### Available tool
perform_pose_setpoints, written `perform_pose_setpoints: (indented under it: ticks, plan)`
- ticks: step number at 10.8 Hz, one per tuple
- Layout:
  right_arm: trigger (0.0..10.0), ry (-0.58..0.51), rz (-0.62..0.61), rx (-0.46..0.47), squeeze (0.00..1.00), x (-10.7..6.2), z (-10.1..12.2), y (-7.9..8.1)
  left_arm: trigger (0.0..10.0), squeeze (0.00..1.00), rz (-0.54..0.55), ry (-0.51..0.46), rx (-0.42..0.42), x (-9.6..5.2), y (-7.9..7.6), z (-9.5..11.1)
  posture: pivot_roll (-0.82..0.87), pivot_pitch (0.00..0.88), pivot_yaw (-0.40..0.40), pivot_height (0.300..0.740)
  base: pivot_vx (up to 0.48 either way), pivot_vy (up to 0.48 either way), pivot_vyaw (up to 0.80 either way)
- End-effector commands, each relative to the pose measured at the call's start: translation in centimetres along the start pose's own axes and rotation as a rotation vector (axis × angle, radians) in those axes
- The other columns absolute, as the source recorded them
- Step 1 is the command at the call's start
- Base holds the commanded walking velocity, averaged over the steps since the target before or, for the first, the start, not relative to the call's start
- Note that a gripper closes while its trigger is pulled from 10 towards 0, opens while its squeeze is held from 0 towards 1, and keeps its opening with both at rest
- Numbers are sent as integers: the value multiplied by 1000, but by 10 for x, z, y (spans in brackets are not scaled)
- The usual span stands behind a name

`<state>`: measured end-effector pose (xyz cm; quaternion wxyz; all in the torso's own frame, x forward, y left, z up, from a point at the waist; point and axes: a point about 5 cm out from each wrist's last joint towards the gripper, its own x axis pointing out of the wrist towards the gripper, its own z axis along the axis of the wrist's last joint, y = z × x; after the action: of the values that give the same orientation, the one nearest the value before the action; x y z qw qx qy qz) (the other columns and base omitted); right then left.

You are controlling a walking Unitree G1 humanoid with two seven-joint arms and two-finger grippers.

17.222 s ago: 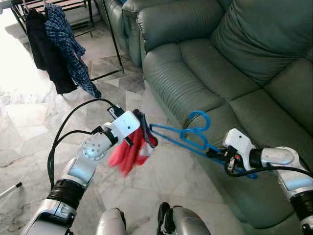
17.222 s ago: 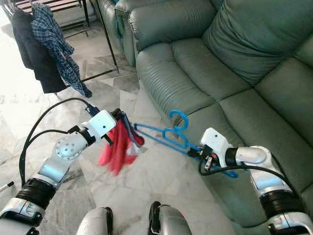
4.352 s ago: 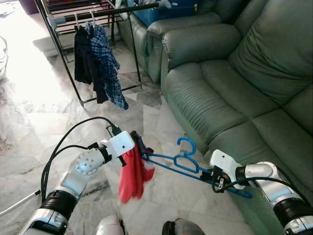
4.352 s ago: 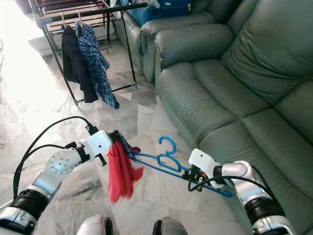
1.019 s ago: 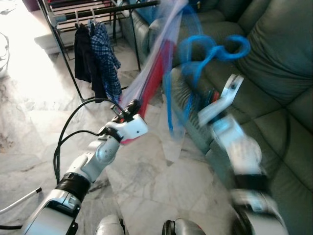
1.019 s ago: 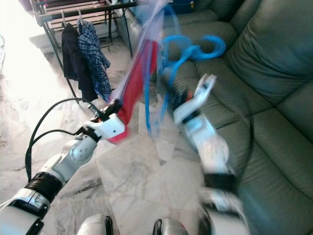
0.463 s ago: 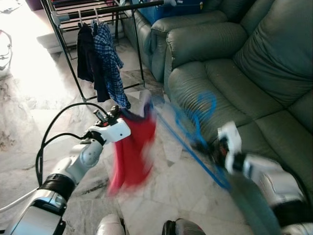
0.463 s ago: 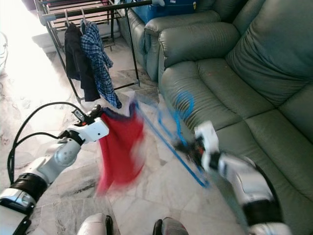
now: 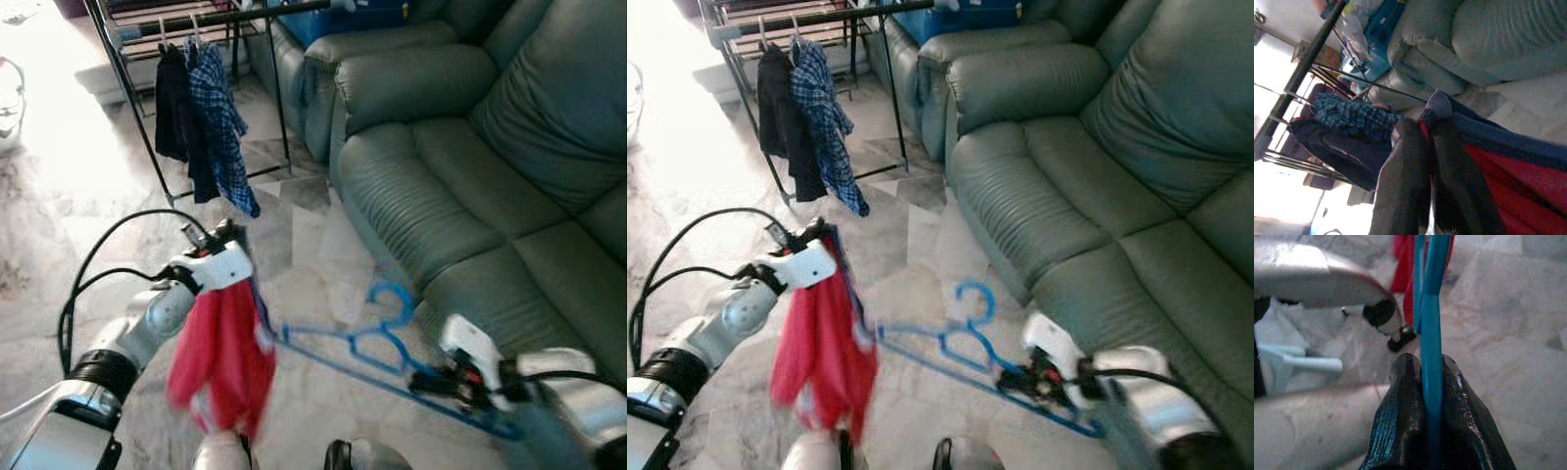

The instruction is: Hang hanger

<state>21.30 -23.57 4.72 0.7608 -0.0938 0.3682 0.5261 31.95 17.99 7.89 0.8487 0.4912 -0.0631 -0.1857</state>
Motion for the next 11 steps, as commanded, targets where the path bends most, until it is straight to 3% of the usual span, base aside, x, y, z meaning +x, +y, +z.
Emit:
perform_pose_setpoints:
  ticks: [1,4,5,6,7,8,9,10,11]
  plan:
    - [10000,42,43,-36,0,-6,-3,2,10000,0,-1,-4,7,1,1,1,-19,93,-48,740,0,0,0]
    - [10000,138,-18,-77,0,-18,-13,-9,10000,0,-1,-8,3,1,0,1,-23,98,-53,740,0,0,0]
    - [10000,103,-74,-95,0,-15,-9,-15,10000,0,1,-9,-3,0,-1,1,-24,99,-54,740,0,0,0]
    - [10000,-3,-344,-66,0,-10,2,-40,10000,0,86,-28,-33,2,5,6,-25,100,-56,740,0,0,0]
    - [10000,-170,-379,82,0,-2,8,-42,10000,0,140,-35,-42,3,9,8,-27,100,-58,740,0,0,0]
    - [10000,-400,-284,257,0,8,17,-34,10000,0,172,-32,-60,5,9,11,-27,100,-58,740,0,0,0]
    - [10000,-576,-96,392,0,13,28,-19,10000,0,211,-44,-78,7,11,15,-23,101,-58,740,0,0,0]
    - [10000,-502,46,346,0,25,24,2,10000,0,266,-59,-114,10,15,20,-26,102,-55,740,0,0,0]
    - [10000,-444,112,327,0,34,20,13,10000,0,306,-86,-105,14,18,27,-23,101,-56,740,0,0,0]
